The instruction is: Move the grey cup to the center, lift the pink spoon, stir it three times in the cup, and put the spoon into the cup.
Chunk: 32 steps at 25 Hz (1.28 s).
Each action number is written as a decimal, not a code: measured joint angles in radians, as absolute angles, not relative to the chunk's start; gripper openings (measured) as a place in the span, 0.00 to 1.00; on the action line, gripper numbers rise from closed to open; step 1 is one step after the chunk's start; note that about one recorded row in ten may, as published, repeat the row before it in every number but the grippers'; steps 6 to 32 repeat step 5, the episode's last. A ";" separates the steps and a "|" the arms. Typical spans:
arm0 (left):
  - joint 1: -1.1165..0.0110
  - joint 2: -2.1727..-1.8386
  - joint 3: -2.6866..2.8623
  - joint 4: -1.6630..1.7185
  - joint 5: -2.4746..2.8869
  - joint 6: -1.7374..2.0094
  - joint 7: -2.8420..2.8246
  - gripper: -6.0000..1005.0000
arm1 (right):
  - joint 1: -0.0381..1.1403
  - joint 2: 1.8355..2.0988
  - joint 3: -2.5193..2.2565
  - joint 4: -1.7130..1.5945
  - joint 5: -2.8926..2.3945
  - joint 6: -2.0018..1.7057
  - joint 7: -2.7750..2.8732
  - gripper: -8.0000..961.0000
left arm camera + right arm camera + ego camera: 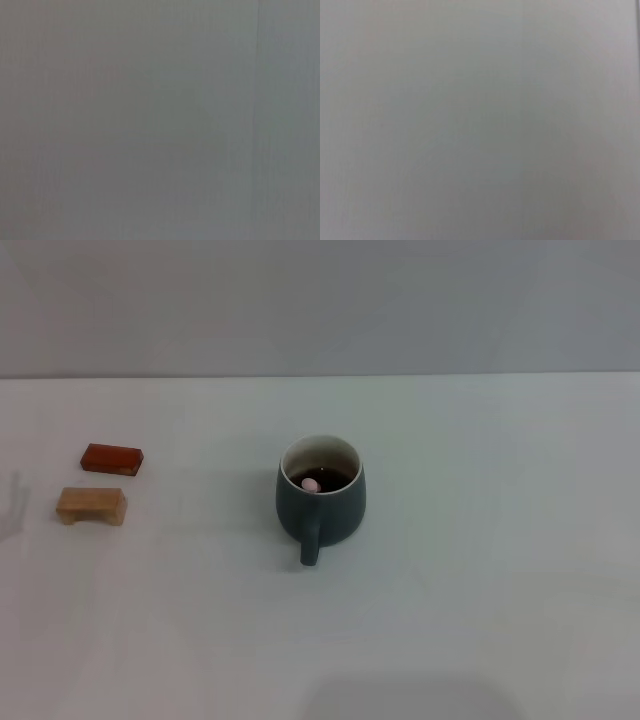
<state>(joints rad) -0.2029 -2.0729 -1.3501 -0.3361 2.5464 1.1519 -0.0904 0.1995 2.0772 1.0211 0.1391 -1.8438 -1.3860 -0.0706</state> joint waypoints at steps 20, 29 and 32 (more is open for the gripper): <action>-0.203 -2.073 -1.352 -0.335 2.545 1.148 -0.091 0.80 | 0.202 2.076 1.021 0.139 -1.844 -1.387 -0.071 0.01; -0.203 -2.073 -1.352 -0.335 2.545 1.148 -0.091 0.80 | 0.202 2.076 1.021 0.139 -1.844 -1.387 -0.071 0.01; -0.203 -2.073 -1.352 -0.335 2.545 1.148 -0.091 0.80 | 0.202 2.076 1.021 0.139 -1.844 -1.387 -0.071 0.01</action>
